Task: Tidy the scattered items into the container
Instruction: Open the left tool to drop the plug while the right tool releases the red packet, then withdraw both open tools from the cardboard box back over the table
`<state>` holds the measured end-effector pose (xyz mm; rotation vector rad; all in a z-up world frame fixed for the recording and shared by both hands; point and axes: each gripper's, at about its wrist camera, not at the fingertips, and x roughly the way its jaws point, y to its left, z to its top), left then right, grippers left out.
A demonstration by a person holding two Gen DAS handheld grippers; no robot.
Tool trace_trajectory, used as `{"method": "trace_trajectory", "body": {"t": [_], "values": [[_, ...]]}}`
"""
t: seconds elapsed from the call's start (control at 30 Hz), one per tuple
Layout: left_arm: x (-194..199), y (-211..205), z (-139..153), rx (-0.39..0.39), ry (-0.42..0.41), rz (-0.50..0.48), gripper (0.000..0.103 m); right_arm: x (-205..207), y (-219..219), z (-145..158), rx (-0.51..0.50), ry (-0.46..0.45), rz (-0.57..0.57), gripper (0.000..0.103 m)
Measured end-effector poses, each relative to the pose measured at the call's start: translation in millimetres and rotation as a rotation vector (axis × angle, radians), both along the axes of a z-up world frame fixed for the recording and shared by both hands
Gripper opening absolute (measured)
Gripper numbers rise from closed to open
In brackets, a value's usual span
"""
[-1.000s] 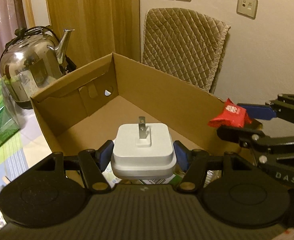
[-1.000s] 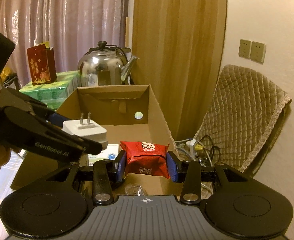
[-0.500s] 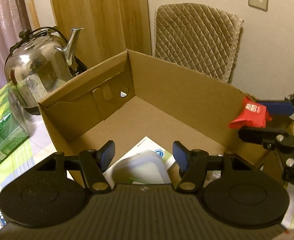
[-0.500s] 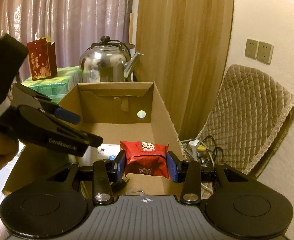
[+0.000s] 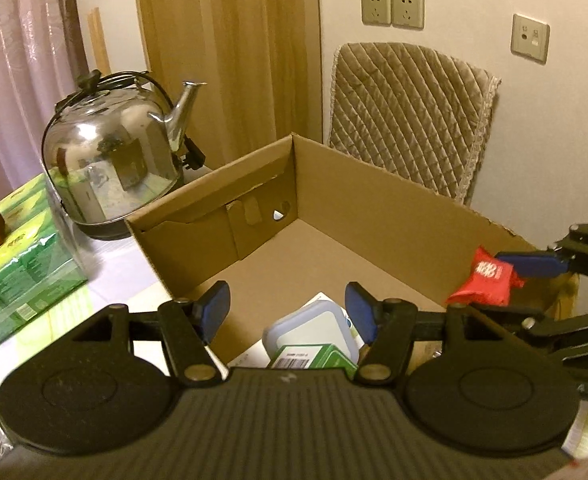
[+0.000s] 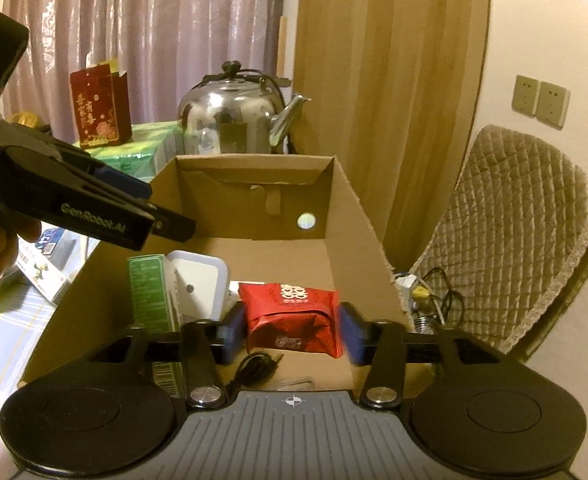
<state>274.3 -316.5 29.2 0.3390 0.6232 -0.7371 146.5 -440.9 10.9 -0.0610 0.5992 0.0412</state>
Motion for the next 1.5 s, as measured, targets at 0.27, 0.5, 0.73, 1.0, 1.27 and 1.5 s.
{"method": "trace_trajectory", "body": {"t": [0.27,0.5,0.73,1.0,1.27,1.5], "values": [[-10.5,18.4,5.4,-0.011,0.0,0.024,0.06,-7.0,3.0,5.8,-0.008,-0.006,-0.002,0.071],[-24.9,47.4,10.9,-0.027,0.013,0.073,0.06,-20.0,10.6,13.2,-0.007,-0.009,0.0,0.071],[-51.8,78.3,23.7,-0.045,0.01,0.113,0.061,-41.7,24.6,23.7,0.004,-0.016,0.002,0.071],[-90.0,115.9,30.9,-0.066,0.034,0.162,0.063,-69.7,44.8,34.9,0.003,-0.025,0.016,0.072],[-130.5,161.5,28.9,-0.082,0.063,0.252,0.065,-90.5,70.7,41.3,0.016,-0.033,0.05,0.079],[-156.3,196.9,24.7,-0.083,0.089,0.327,0.068,-102.5,90.3,43.1,0.024,-0.029,0.081,0.083]]}}
